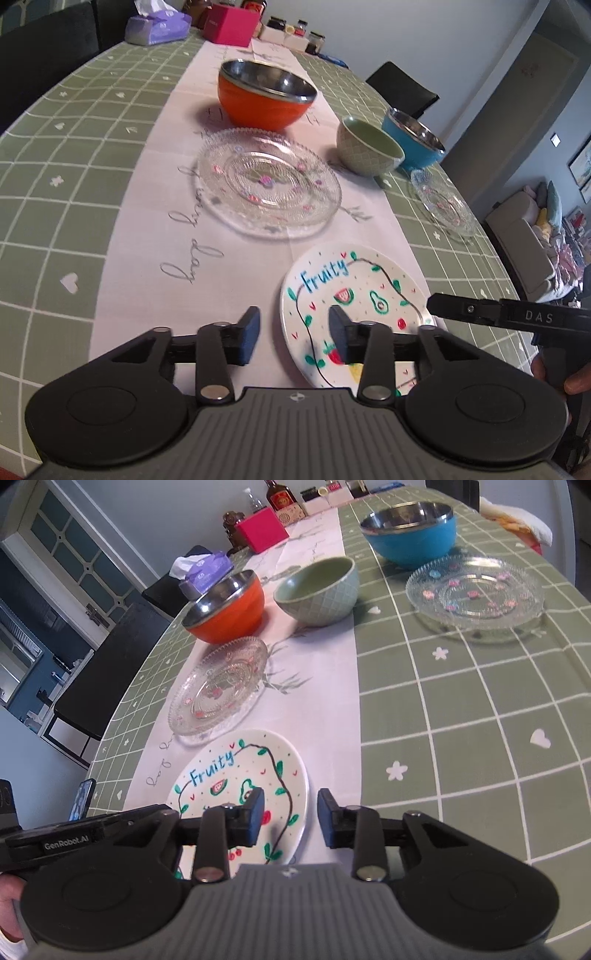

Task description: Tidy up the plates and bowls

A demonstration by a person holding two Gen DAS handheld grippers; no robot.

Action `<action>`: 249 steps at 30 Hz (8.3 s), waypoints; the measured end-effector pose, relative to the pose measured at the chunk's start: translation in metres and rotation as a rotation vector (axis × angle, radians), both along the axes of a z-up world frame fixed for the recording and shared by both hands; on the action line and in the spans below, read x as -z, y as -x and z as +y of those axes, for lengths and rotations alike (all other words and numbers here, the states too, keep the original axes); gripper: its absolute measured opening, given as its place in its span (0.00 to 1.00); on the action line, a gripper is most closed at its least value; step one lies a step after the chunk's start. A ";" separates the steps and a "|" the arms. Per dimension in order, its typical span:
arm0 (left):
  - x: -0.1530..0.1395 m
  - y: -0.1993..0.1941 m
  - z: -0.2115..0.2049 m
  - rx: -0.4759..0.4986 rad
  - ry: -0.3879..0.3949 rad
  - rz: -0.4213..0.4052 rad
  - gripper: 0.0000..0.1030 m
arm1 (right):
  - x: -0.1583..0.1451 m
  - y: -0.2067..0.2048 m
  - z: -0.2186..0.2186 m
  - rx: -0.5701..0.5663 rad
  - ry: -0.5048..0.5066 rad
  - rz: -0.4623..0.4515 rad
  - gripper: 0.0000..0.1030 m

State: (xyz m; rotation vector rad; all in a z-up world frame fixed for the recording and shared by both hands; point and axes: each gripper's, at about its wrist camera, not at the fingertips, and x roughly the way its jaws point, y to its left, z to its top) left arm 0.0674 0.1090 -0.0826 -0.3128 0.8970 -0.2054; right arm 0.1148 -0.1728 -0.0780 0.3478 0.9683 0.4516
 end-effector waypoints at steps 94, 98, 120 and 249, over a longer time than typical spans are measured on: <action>-0.010 -0.097 0.064 -0.125 0.163 -0.041 0.09 | -0.011 -0.112 0.041 0.006 -0.135 0.009 0.05; -0.019 -0.088 0.061 -0.122 0.177 -0.056 0.09 | -0.020 -0.101 0.035 0.011 -0.148 -0.005 0.04; -0.017 -0.014 0.039 -0.085 0.270 -0.058 0.09 | -0.021 -0.026 0.002 0.036 -0.143 0.002 0.04; -0.018 -0.163 -0.164 0.202 0.114 -0.022 0.45 | -0.035 -0.110 -0.137 0.482 0.071 -0.041 0.50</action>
